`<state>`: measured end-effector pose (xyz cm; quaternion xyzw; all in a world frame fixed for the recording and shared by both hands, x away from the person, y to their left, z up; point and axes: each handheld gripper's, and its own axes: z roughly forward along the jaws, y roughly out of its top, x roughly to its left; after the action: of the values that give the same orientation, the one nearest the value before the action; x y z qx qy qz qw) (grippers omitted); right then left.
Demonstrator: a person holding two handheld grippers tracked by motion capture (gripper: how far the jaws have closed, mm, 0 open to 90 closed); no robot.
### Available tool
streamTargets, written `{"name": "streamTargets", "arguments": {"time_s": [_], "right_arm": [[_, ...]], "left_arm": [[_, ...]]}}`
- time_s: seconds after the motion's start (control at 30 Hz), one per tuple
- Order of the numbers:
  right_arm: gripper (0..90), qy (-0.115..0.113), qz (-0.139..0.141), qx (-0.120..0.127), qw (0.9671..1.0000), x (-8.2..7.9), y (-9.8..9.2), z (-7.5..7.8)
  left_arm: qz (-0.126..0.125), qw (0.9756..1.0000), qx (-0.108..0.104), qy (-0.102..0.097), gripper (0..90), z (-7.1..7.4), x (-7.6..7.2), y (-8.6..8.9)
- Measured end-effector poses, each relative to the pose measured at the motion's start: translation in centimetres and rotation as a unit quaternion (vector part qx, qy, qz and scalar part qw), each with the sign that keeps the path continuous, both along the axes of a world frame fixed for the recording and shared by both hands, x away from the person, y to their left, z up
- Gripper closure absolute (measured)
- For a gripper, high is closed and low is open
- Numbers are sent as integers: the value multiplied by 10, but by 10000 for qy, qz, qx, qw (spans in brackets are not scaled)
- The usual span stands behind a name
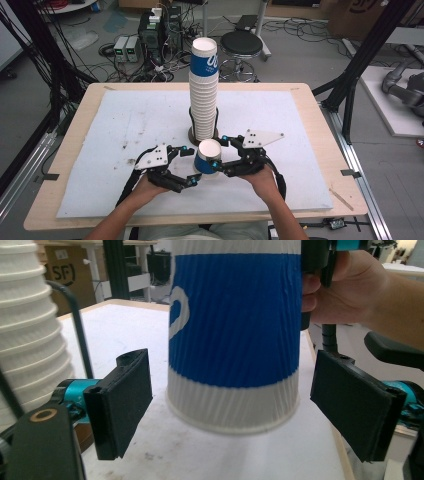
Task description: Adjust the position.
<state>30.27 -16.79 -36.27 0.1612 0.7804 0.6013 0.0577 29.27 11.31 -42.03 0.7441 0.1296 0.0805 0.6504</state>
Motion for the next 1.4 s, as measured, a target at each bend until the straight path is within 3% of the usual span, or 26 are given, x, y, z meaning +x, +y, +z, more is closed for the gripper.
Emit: {"name": "streamTargets", "arguments": {"time_s": [0.23,0.5,0.83,0.93,1.0,1.07,1.17,1.3,1.4], "right_arm": [[319,75,156,136,9998,-1,3,0],[320,127,229,227,9994,-1,3,-1],[311,128,215,150,9996,1,4,-3],[190,208,144,170,9995,1,5,-2],[190,132,95,18,9999,0,4,1],[190,124,160,-50,9998,0,2,5],[190,-19,275,-109,9996,1,-2,12],[190,-215,423,-608,9970,5,-4,23],[190,-338,480,-1083,9924,9,0,28]], "left_arm": [[-172,9998,-43,82,165,-1,0,-9],[-162,9998,-84,73,178,-1,0,-9],[-116,9997,217,10,256,3,0,-6],[-106,9992,389,22,275,7,0,-6],[-152,9982,574,-3,278,11,0,-6],[-157,9979,620,-15,285,14,1,-6],[-138,9951,977,-45,287,20,3,-6],[-217,9892,1450,-75,286,28,7,-10],[-254,9841,1747,-180,286,33,9,-13]]}}
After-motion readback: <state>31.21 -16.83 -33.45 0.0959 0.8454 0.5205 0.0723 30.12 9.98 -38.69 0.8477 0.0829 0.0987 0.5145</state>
